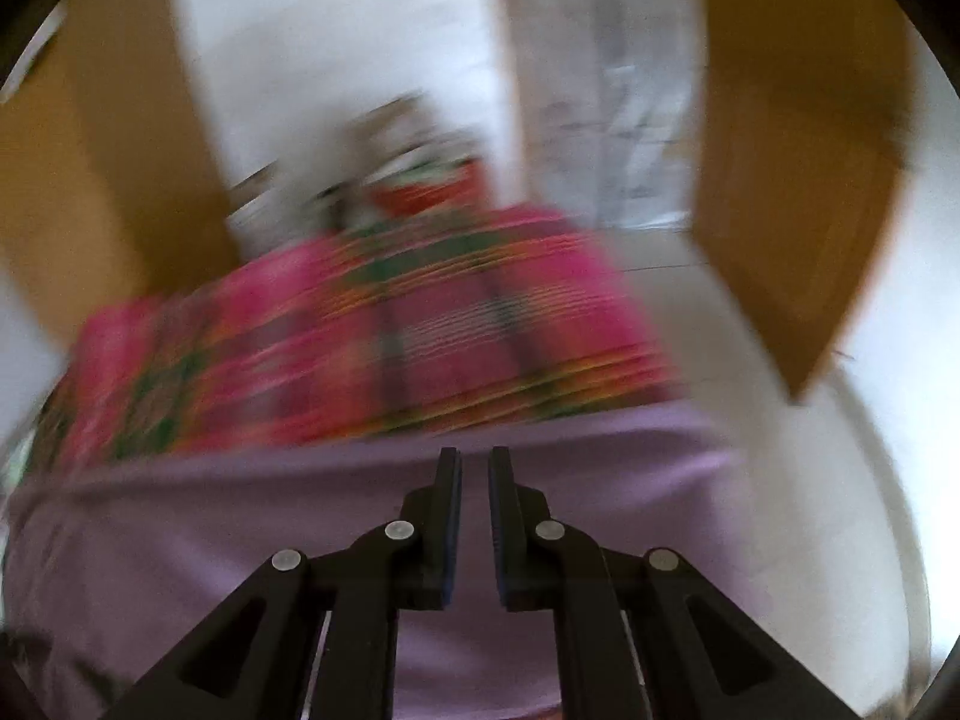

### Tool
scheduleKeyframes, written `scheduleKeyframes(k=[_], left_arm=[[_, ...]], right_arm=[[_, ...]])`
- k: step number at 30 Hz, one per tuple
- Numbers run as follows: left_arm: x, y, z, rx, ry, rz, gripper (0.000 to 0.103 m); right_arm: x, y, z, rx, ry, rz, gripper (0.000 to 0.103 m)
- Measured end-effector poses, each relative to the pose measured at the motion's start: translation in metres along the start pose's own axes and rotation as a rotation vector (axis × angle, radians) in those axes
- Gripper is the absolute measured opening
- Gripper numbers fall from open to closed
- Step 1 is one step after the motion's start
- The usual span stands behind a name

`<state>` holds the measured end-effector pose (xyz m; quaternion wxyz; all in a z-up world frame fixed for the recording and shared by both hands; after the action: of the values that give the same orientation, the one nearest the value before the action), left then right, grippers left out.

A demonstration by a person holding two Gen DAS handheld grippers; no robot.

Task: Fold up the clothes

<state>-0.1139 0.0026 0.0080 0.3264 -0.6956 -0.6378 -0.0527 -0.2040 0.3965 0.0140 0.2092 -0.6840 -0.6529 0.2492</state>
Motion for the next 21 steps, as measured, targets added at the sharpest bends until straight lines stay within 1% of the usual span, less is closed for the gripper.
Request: scheduleKeyframes(k=[2,3,5,9,12,15,18,21], left_arm=[[0.002,-0.002,-0.003,0.001,-0.006,0.010,0.014],[0.004,-0.002,-0.006,0.007,-0.005,0.017,0.014],[0.004,-0.004,-0.012,0.027,0.003,0.026,0.016],[-0.005,-0.014,-0.022,0.060,0.034,-0.002,0.020],[-0.021,-0.029,-0.025,0.102,-0.011,-0.020,0.020],[-0.043,-0.048,-0.025,0.134,-0.063,-0.061,0.020],[-0.067,-0.068,-0.020,0.150,-0.126,-0.099,0.020],[-0.089,-0.084,-0.014,0.162,-0.152,-0.137,0.020]], right_arm=[[-0.029,0.000,-0.001,0.000,-0.075,-0.072,0.009],[-0.042,0.000,0.002,-0.004,-0.089,-0.105,0.009],[-0.066,0.001,0.013,-0.022,-0.093,-0.158,0.009],[-0.089,-0.009,0.035,-0.039,-0.073,-0.164,0.009],[-0.100,-0.024,0.053,-0.036,-0.041,-0.154,0.009],[-0.114,-0.029,0.060,-0.031,-0.017,-0.166,0.010],[-0.123,-0.039,0.070,-0.029,0.021,-0.177,0.010],[-0.129,-0.048,0.078,-0.025,0.062,-0.187,0.013]])
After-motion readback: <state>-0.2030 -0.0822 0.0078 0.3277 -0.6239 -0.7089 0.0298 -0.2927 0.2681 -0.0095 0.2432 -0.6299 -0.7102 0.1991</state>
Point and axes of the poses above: each gripper's, at about its wrist camera, not at the fingertips, and z roughly the way its jaws point, x to its right, y to its underside, the point moved 2 cm from there along z, roughly the way its jaws point, and after that the axes turned 2 degrees about -z, right-handed, at the moved point
